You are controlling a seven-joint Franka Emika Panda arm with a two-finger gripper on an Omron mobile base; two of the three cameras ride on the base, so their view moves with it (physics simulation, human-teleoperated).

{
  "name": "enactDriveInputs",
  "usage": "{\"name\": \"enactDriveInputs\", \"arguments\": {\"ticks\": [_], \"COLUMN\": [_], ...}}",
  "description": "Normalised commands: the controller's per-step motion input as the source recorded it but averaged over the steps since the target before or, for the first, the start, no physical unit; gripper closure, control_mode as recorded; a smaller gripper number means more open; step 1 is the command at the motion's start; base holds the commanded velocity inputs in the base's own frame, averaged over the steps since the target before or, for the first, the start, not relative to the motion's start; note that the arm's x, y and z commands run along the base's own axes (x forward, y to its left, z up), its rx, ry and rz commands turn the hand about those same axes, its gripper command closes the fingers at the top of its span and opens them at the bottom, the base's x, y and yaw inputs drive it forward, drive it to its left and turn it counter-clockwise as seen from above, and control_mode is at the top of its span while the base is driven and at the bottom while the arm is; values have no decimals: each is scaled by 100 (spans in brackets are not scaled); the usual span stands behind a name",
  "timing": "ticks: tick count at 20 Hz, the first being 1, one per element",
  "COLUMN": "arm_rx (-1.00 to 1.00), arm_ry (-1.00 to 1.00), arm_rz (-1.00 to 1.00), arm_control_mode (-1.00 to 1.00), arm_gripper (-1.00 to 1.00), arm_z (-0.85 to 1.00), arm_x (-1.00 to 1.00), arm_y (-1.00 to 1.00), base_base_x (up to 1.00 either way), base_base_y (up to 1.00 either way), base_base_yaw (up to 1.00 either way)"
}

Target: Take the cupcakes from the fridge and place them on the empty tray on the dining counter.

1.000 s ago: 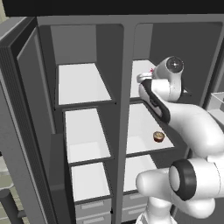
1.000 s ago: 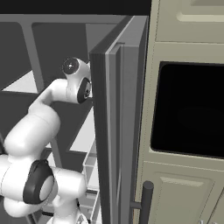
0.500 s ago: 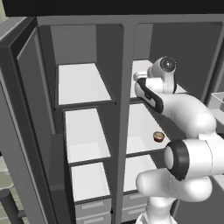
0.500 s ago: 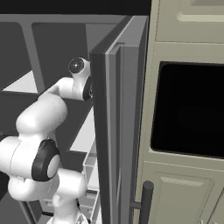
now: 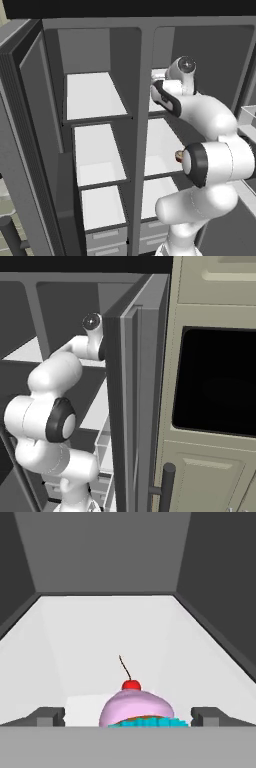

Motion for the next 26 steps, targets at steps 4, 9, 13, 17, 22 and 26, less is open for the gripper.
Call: {"name": "enactDriveInputs", "arguments": {"ticks": [4, 9, 13, 17, 22, 26], "arm_rx": [0, 0, 0, 0, 0, 0], "arm_ry": [0, 0, 0, -5, -28, -17], "arm_rz": [0, 0, 0, 1, 10, 8], "arm_control_mode": [-100, -100, -100, -100, -100, -100], "arm_gripper": [-100, 100, 100, 100, 100, 100], "arm_z": [-37, -46, -7, -9, 0, 16], "arm_x": [1, -14, 7, -17, -93, -100], "arm_y": [-18, -29, -1, 0, 1, 1], "base_base_x": [0, 0, 0, 0, 0, 0], "base_base_y": [0, 0, 0, 0, 0, 0], "base_base_yaw": [0, 0, 0, 0, 0, 0]}}
